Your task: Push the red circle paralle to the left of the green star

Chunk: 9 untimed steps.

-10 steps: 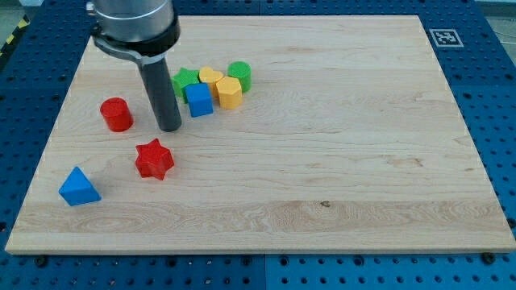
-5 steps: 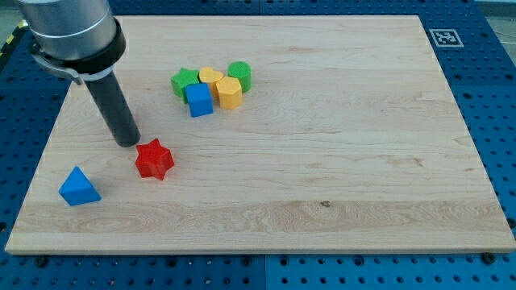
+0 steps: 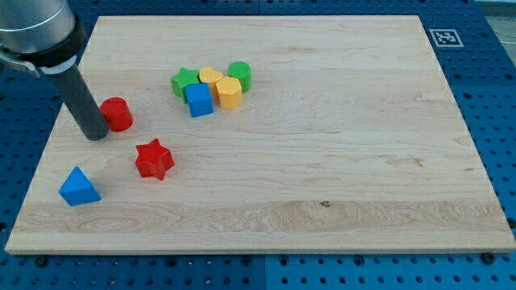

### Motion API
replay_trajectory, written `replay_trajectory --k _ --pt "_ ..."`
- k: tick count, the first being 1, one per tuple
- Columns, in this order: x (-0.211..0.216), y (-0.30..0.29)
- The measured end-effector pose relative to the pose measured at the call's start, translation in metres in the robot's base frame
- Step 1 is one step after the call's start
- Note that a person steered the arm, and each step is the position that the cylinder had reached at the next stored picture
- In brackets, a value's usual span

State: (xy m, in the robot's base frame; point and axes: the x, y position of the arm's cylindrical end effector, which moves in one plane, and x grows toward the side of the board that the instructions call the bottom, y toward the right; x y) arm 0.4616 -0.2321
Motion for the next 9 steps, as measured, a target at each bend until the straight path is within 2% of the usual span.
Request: replay_trajectory --k 3,5,9 --pt "0.038 0.000" --pt "0.041 0.000" --pt "-0.015 0.000"
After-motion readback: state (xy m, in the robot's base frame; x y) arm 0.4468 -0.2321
